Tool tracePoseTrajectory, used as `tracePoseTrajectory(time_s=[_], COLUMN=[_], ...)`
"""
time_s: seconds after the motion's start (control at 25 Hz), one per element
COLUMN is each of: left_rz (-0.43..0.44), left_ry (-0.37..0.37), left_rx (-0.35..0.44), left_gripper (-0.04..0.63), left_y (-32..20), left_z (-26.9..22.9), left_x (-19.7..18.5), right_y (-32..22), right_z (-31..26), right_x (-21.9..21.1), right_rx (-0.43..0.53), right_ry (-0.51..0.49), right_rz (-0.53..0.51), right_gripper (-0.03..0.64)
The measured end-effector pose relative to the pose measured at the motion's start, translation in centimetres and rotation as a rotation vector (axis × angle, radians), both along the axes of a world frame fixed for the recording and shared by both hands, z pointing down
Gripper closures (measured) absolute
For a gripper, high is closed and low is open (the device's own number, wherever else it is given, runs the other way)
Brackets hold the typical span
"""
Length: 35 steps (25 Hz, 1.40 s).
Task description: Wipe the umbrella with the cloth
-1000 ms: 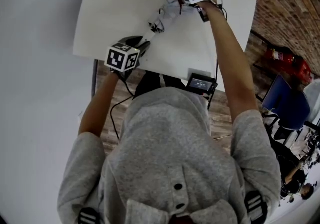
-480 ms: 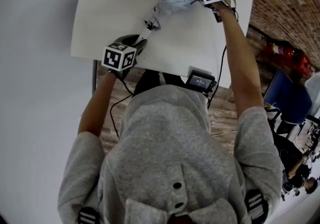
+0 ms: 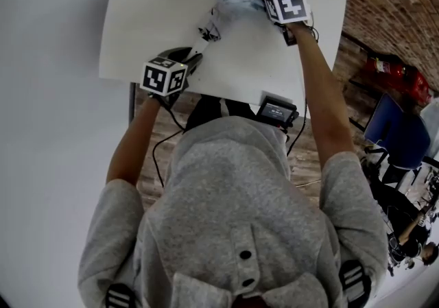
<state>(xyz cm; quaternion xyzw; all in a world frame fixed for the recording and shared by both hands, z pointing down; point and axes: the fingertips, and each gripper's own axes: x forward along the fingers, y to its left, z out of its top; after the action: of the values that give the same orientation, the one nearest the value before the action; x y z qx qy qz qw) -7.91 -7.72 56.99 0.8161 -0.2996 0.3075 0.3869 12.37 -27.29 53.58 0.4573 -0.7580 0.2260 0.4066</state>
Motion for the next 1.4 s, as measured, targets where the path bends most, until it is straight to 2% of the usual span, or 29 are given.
tracePoseTrajectory(time_s=[0.24, 0.4, 0.84, 1.24, 1.4], left_rz=[0.016, 0.031, 0.026, 0.023, 0.017], left_ry=[0.002, 0.007, 0.024, 0.037, 0.047], left_rx=[-0.002, -0.013, -0.041, -0.049, -0.055], left_gripper=[0.442, 0.442, 0.442, 0.443, 0.442], left_y=[0.0, 0.1, 0.2, 0.2, 0.1], left_z=[0.1, 0.1, 0.0, 0.1, -0.1], left_x=[0.0, 0.1, 0.4, 0.3, 0.3], right_y=[2.3, 4.0, 8.1, 9.8, 10.0], right_z=[0.5, 1.1, 1.0, -0.1, -0.2], right_x=[-0.5, -1.7, -9.2, -11.1, -12.1], right_rx=[-0.005, -0.013, -0.047, -0.032, -0.014], right_ry=[-0.224, -0.308, -0.422, -0.407, -0.437], right_rz=[0.205, 0.265, 0.208, 0.199, 0.184], right_gripper=[0.518, 0.518, 0.518, 0.519, 0.52])
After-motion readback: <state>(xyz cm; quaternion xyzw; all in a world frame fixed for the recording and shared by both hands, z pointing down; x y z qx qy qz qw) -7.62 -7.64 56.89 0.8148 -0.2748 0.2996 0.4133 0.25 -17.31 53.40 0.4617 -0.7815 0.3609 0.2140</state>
